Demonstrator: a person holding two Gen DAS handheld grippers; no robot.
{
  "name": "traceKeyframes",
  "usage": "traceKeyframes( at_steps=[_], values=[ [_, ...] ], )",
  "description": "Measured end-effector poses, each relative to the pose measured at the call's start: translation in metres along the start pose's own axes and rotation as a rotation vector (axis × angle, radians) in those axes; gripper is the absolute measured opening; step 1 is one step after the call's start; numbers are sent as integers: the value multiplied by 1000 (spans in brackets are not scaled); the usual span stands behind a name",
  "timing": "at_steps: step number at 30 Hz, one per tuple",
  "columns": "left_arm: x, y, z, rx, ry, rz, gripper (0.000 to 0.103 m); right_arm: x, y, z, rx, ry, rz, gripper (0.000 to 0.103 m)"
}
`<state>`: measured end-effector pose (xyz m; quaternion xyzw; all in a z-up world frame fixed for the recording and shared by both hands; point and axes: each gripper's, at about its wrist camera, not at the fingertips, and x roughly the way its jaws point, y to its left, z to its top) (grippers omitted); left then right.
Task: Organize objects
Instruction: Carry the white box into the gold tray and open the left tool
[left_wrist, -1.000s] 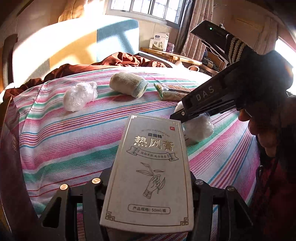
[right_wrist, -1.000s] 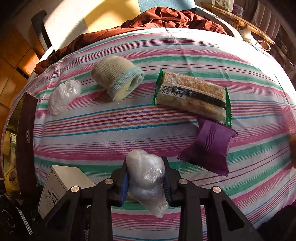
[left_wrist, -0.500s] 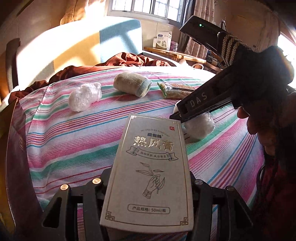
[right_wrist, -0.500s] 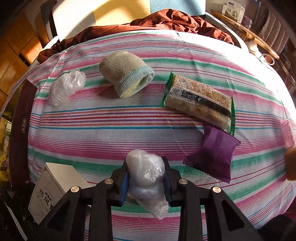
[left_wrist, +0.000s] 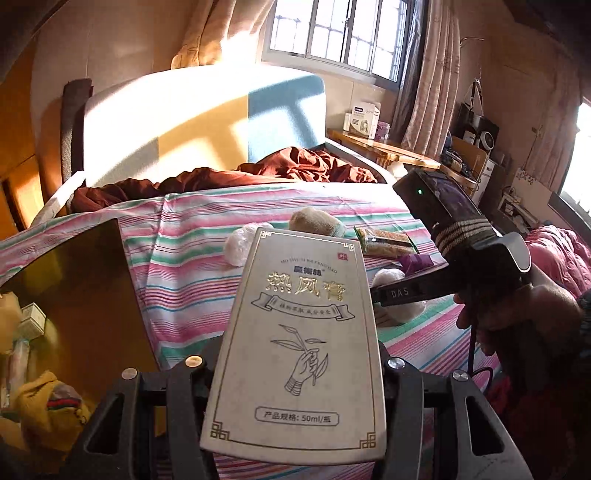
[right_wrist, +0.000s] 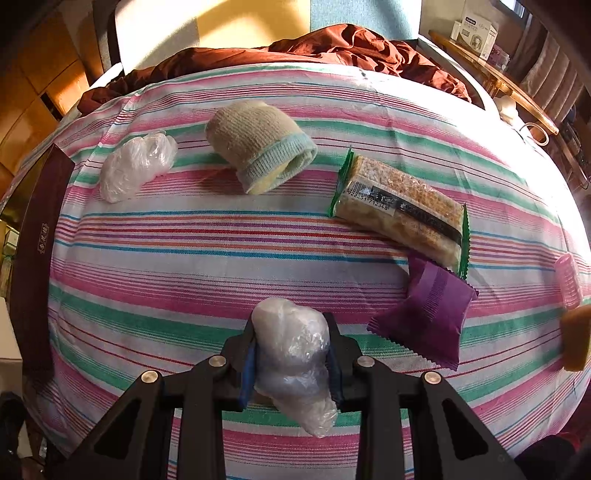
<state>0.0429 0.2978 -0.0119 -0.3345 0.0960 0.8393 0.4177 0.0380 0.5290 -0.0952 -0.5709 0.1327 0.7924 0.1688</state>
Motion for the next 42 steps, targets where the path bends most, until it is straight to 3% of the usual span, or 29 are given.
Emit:
traceKeyframes(
  at_steps=[13, 22, 26, 35, 42],
  values=[
    [-58, 83, 16, -63, -69, 276, 54, 5, 9, -2, -22, -4, -19, 30],
    [-65, 152, 16, -105, -35, 421, 54, 7, 16, -2, -31, -5, -28, 30],
    [-57, 182, 11, -152, 20, 425, 54, 8, 17, -1, -36, -6, -33, 30],
    [-47, 262, 2, -402, 113, 331, 54, 7, 12, 1, -39, -6, -34, 31],
    [-22, 257, -8, -362, 196, 318, 54, 12, 9, 3, -44, -7, -37, 31]
  ],
)
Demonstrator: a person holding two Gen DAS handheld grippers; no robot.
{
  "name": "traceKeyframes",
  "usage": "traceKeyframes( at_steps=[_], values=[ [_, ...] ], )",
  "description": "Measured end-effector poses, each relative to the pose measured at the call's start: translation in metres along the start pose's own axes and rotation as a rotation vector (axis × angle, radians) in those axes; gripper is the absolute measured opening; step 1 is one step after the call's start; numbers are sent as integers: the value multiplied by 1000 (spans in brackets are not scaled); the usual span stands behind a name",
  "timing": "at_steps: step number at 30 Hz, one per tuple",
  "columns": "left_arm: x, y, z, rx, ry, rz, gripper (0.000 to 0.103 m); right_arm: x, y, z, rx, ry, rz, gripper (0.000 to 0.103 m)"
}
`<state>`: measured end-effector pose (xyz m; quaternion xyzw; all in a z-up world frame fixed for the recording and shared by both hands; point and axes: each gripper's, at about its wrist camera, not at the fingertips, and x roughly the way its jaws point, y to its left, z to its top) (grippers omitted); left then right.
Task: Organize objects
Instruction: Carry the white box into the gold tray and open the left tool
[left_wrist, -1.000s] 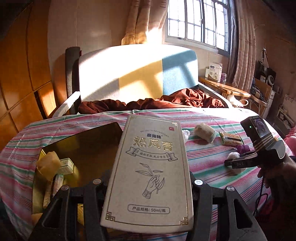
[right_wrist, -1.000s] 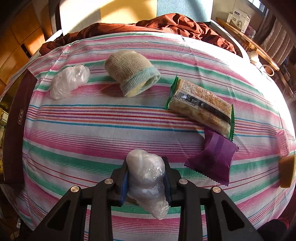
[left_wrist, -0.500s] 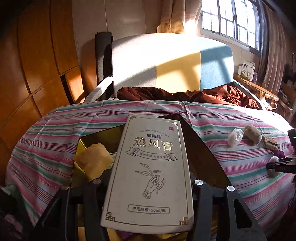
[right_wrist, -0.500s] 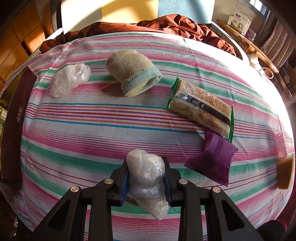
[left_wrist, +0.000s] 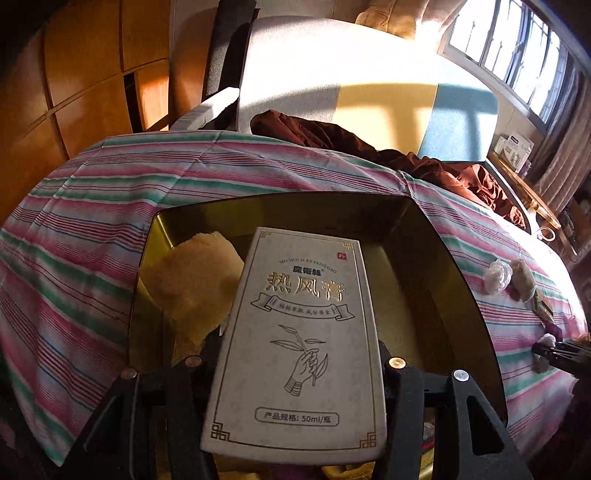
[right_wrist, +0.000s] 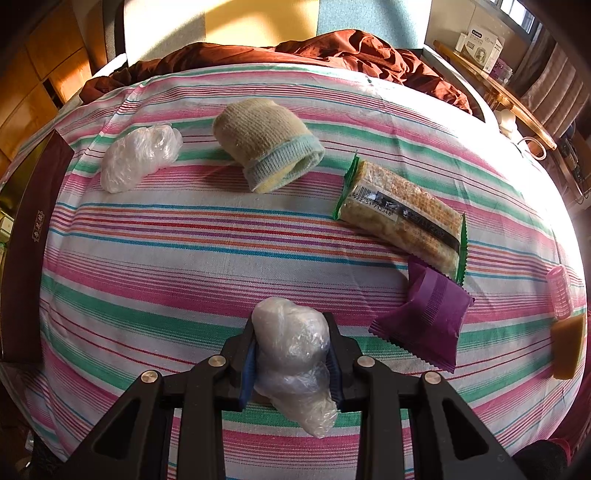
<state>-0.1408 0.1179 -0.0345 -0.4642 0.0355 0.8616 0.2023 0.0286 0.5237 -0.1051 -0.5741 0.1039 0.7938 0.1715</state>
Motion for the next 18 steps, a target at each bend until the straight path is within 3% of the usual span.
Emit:
traceKeyframes(
  at_steps=[2, 5, 13, 18],
  values=[
    [6, -2, -2, 0, 12, -4, 57, 0, -1, 0, 0, 0, 0, 31],
    [5, 1, -5, -15, -5, 36, 70, 0, 0, 1, 0, 0, 0, 31],
    [-27, 1, -24, 13, -100, 89, 70, -1, 0, -2, -6, -2, -5, 31],
    [-55, -4, -38, 13, -176, 98, 76, 1, 1, -1, -11, -2, -9, 31]
  ],
)
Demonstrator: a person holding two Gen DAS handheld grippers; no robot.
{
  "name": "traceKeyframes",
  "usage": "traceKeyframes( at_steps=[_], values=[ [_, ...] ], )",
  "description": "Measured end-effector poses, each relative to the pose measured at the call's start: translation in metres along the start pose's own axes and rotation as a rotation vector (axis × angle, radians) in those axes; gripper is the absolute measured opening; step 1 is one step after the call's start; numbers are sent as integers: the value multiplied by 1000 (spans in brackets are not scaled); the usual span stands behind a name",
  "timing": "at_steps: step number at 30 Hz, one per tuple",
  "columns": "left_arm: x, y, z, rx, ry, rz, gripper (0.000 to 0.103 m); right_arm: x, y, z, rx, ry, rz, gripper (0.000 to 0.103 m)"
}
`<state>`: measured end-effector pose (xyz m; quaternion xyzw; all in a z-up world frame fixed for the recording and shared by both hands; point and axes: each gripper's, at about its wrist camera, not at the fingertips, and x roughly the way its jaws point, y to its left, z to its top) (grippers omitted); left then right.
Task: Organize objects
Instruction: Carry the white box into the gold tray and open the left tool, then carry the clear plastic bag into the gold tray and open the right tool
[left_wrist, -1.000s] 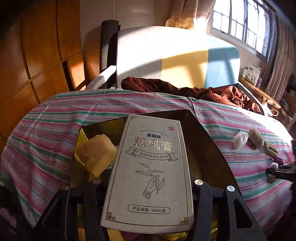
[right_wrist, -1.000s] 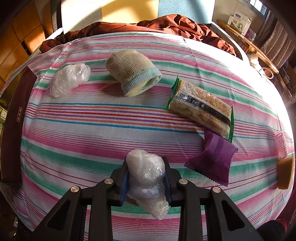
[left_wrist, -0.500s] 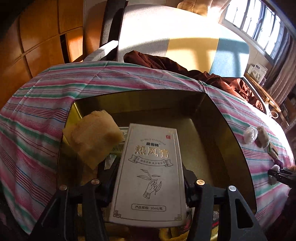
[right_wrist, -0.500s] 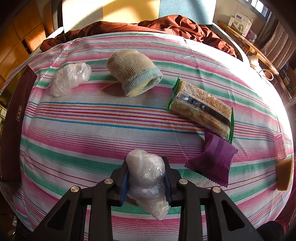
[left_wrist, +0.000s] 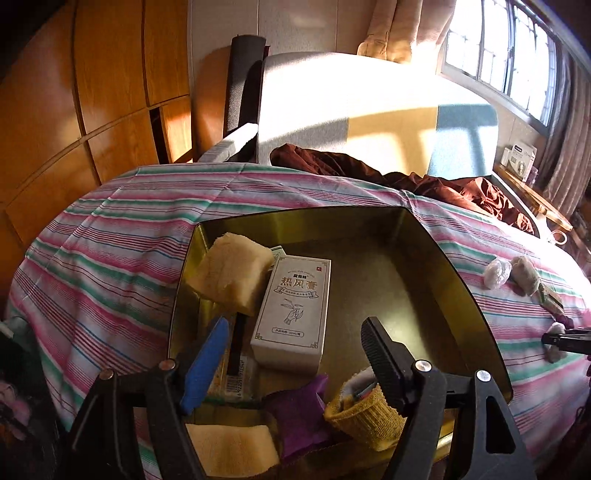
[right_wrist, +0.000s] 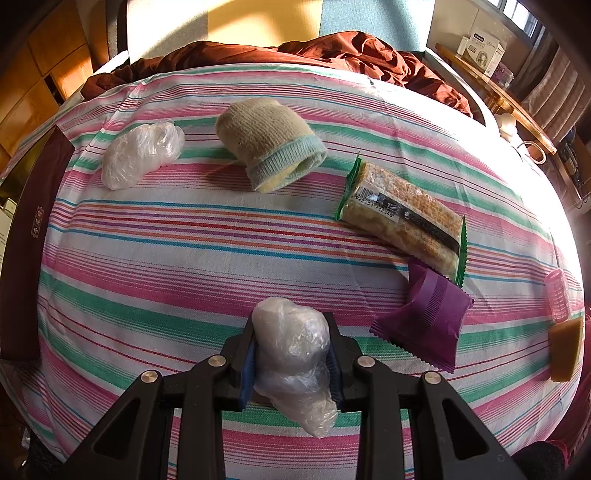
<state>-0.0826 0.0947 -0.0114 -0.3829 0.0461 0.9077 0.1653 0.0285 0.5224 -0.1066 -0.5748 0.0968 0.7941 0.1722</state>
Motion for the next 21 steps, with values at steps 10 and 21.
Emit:
traceKeyframes(
  at_steps=[10, 21],
  values=[
    [-34, -15, -16, 45, -63, 5, 78, -5, 10, -2, -45, -2, 28, 30],
    [-43, -16, -35, 52, -43, -22, 80, -22, 46, -3, -102, -26, 148, 30]
  ],
)
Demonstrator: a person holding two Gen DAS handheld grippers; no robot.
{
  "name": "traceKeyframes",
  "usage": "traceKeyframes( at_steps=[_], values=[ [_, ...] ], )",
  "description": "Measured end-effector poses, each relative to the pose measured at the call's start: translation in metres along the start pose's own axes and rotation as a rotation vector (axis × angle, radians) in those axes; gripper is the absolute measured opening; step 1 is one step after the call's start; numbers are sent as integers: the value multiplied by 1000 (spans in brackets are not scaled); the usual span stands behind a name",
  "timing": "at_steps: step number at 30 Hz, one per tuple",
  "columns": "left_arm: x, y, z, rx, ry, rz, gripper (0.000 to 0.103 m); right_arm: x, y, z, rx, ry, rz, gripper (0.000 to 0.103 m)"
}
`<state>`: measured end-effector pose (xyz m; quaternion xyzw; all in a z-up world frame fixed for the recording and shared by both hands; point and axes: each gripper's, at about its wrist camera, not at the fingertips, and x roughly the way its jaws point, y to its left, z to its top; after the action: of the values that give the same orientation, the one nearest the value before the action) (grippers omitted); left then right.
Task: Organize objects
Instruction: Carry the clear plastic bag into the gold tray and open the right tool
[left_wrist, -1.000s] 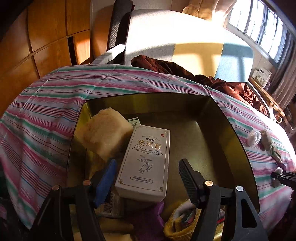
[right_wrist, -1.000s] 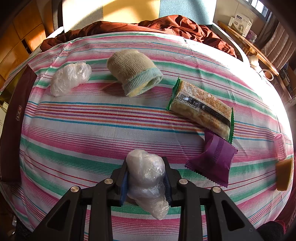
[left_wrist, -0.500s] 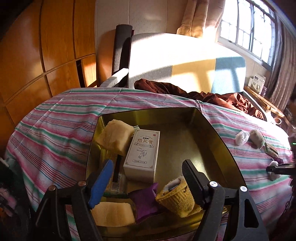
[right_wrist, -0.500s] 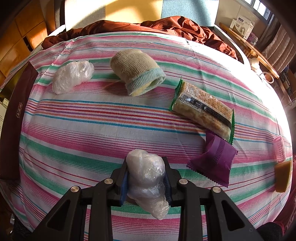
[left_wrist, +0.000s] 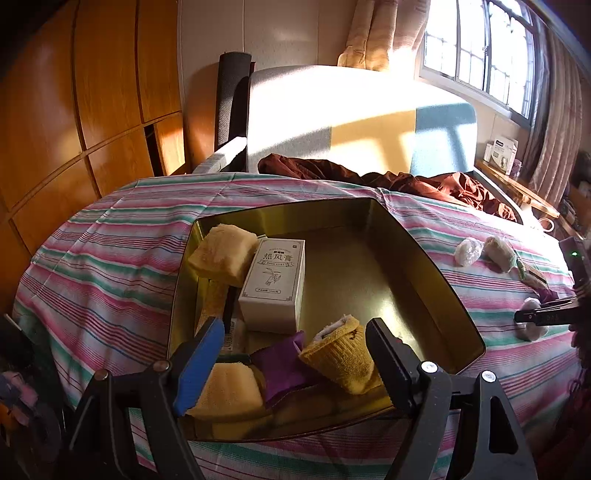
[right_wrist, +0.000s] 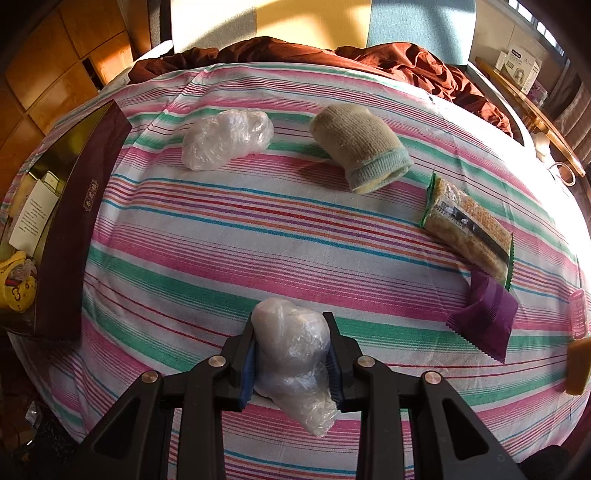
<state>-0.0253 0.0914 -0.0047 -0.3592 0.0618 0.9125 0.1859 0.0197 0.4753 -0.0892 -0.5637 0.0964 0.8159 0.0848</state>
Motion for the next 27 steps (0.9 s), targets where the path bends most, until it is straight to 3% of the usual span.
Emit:
traceKeyframes(
  at_steps=[5, 11, 20, 22, 27],
  values=[
    [-3, 5, -4, -5, -3, -5, 80, -28, 54, 17, -58, -104, 111, 30],
    [-5, 19, -8, -33, -2, -2, 80, -58, 154, 36, -157, -191, 249, 31],
    [-11, 48, -14, -99, -4, 15, 80, -26, 242, 64, -207, -156, 321, 33],
    [-12, 54, -16, -111, -2, 22, 80, -16, 251, 68, -195, -144, 323, 45],
    [-12, 63, -18, -133, 1, 32, 80, -10, 261, 62, -195, -124, 347, 55]
  ],
)
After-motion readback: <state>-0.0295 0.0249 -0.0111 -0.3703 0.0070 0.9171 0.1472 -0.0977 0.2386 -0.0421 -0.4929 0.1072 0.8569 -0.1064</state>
